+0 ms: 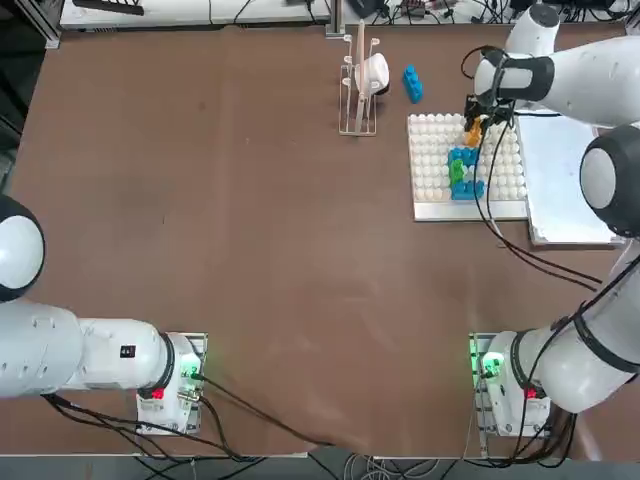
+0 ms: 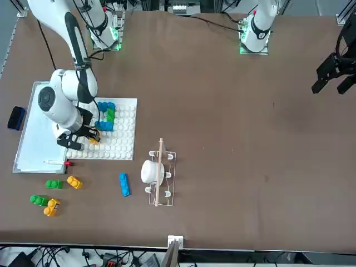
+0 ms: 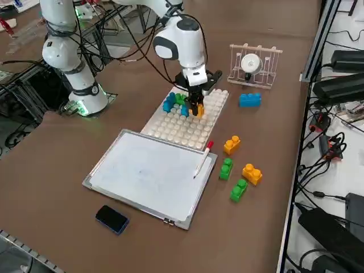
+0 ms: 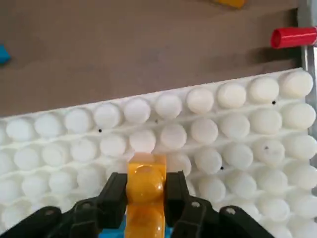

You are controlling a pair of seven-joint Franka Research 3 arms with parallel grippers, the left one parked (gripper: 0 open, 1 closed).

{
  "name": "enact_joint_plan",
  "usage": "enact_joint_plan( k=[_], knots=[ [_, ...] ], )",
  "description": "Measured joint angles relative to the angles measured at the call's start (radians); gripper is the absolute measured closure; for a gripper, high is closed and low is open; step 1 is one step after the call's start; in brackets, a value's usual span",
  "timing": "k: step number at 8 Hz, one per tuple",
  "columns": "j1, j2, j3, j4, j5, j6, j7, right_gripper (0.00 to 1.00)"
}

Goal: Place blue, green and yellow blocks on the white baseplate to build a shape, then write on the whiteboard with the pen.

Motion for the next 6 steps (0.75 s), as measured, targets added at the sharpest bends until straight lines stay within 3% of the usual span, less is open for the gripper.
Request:
enact_joint_plan(
  k=[6],
  knots=[
    [0.001,-0.007,-0.001,-0.009,0.0,-0.004,-0.117,0.59]
  ],
)
